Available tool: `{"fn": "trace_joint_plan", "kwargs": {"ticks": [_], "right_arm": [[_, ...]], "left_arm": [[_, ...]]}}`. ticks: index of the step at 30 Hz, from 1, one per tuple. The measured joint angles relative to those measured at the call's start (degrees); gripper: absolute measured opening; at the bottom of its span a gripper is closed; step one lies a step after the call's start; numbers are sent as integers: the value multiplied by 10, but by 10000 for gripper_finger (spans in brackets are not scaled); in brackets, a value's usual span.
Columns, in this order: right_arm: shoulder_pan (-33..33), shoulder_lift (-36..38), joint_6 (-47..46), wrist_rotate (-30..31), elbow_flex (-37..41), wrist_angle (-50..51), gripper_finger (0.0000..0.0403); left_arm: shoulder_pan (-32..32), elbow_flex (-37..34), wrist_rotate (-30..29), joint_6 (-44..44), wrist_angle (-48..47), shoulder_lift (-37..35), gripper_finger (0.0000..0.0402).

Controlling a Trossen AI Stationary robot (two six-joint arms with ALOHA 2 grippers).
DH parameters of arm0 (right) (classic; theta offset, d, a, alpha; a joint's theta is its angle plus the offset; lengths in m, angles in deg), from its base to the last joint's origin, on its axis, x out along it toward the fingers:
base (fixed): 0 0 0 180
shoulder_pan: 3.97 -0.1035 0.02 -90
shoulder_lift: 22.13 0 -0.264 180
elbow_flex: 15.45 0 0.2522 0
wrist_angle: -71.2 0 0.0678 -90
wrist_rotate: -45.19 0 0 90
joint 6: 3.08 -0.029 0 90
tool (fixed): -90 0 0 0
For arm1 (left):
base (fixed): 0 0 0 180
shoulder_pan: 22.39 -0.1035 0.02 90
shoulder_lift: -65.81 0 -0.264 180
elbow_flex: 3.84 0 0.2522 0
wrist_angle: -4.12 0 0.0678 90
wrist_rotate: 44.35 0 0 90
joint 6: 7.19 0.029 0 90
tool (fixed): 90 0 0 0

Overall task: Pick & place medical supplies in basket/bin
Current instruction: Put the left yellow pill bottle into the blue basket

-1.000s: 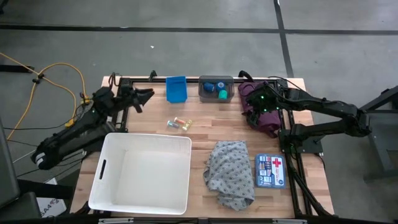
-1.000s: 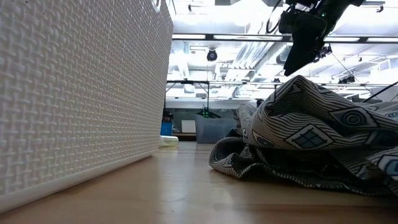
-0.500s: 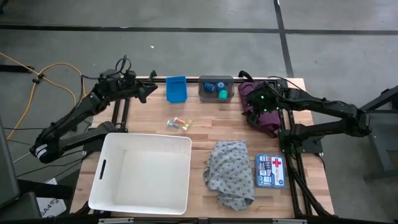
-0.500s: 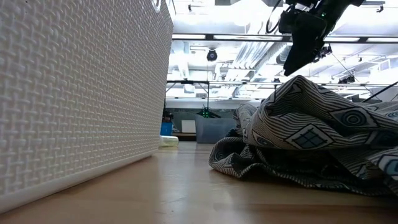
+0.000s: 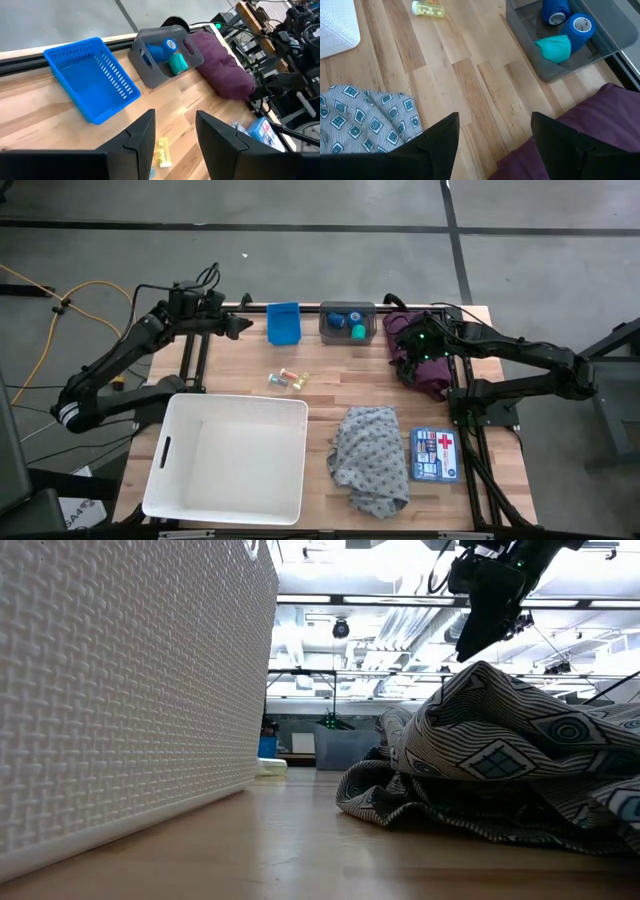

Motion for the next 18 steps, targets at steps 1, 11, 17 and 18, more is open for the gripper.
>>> {"fn": "trace_joint_plan", "kwargs": {"ticks": [1,11,17,18], "right_arm": [[0,0,0,0,0,0,235],[0,0,0,0,0,0,235],[0,0,0,0,0,-1,235],[0,0,0,0,0,-2,235]], "left_arm": [[-1,0,1,2,0,3,136],[-14,8,1,17,-16,65,136],[-8,46,0,-56,-19,131,136],[-5,56,-1,-55,-22,141,136]]}}
